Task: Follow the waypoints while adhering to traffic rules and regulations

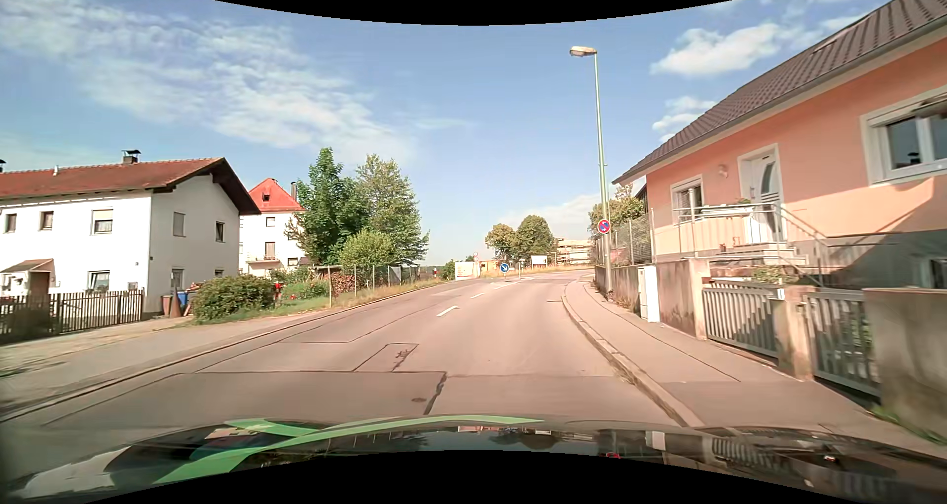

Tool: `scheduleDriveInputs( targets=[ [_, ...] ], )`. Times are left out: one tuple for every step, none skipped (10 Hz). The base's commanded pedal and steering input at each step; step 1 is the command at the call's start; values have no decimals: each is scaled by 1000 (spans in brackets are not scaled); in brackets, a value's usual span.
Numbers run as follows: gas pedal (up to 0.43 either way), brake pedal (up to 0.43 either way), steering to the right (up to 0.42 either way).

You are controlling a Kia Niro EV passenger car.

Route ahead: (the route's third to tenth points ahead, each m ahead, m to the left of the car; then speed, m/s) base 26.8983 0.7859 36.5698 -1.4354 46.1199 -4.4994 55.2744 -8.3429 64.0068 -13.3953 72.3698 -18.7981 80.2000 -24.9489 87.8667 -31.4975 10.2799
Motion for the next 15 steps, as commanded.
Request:
scheduleDriveInputs(
  targets=[
    [209,0,14],
    [209,0,18],
    [220,0,23],
    [248,0,29],
    [260,0,30],
    [260,0,30],
    [260,0,31],
    [260,0,31],
    [248,0,31],
    [248,0,31],
    [248,0,33],
    [228,0,35],
    [197,0,37],
    [157,0,38],
    [79,0,39]
  ],
)
